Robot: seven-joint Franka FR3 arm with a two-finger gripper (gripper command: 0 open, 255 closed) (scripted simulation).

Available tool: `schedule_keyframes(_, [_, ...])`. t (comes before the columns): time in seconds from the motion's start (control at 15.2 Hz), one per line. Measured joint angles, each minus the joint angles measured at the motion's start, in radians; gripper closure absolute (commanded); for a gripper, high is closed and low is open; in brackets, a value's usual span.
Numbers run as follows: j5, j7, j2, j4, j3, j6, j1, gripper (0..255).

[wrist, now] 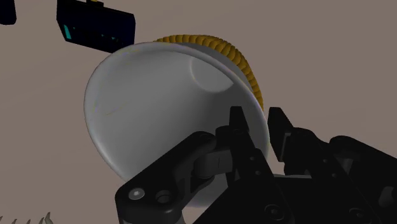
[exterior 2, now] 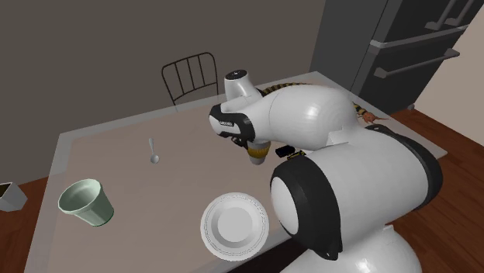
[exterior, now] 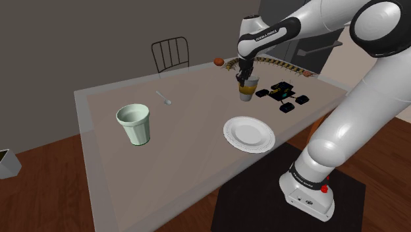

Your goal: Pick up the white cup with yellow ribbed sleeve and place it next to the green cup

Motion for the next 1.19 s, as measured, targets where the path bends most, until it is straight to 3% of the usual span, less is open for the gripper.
schedule_keyframes(1.19, [0.008,-0.029,-0.066,0.169,0.012,-0.232,0.006,255])
